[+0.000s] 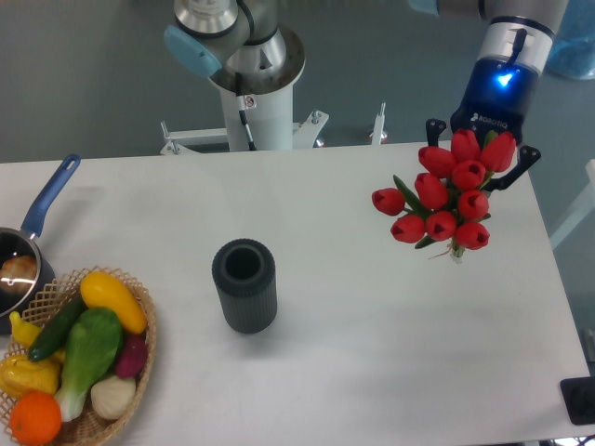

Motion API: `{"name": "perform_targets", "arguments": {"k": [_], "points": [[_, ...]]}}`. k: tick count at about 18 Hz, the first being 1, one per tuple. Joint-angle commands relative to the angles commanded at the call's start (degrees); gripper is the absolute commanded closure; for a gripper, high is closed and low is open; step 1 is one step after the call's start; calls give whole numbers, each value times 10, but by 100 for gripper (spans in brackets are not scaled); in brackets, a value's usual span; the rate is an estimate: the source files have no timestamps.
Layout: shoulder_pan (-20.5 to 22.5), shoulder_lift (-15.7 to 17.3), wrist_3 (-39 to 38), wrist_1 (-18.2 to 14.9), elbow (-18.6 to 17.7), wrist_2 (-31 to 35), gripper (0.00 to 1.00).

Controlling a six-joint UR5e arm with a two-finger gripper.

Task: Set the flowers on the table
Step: 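Carry the red tulip bunch in the gripper toward the table center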

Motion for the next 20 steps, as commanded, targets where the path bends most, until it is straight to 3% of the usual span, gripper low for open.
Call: {"name": "perform_targets", "arguments": {"k": [7,13,15,20], "points": [[0,3,-4,-2,2,5,63],[-8,8,-19,-2,8,94,63],[-14,10,-19,-3,8,142,63],[-78,8,-35,-3,8,344,63]]}}
